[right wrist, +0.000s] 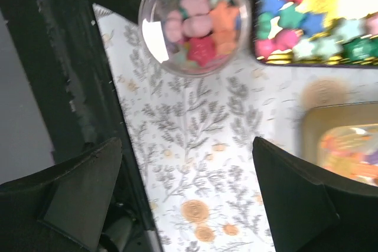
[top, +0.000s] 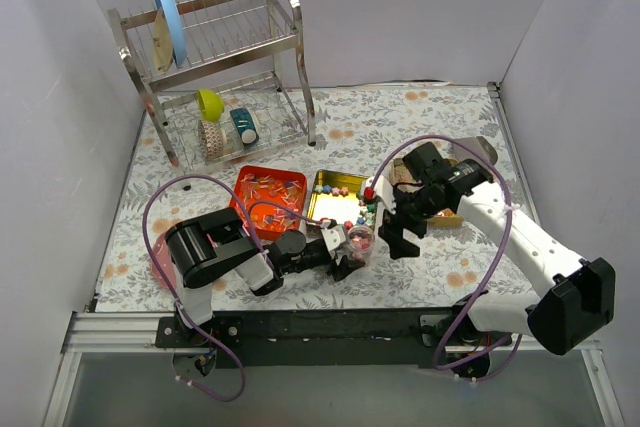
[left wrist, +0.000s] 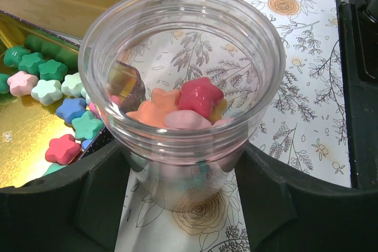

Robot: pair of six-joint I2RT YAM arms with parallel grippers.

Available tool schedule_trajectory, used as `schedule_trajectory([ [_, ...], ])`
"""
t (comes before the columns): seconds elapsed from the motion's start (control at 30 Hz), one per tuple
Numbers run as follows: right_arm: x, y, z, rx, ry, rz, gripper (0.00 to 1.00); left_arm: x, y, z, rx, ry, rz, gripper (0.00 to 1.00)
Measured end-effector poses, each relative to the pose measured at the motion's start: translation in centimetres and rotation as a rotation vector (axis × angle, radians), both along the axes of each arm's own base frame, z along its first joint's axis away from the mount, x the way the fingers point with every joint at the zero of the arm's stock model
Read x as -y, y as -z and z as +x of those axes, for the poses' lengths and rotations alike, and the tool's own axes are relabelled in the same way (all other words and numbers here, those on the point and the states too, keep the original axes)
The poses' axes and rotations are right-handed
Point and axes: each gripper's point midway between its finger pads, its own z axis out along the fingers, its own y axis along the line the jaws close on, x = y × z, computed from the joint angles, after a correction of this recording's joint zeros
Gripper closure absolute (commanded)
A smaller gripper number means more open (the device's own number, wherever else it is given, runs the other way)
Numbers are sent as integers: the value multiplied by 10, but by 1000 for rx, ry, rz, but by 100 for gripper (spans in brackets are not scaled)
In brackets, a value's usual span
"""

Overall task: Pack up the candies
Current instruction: Screw the bottle lid onto the packing bottle.

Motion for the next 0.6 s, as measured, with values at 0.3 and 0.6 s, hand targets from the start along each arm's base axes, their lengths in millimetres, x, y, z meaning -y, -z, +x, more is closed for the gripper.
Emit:
schedule_trajectory([
  [0.3, -52, -41, 43, 95, -185, 202, 14, 0, 0, 0, 0, 0, 0, 100],
  [0.6, -78, -12, 39, -42, -257, 230, 15, 0, 0, 0, 0, -2, 1, 100],
])
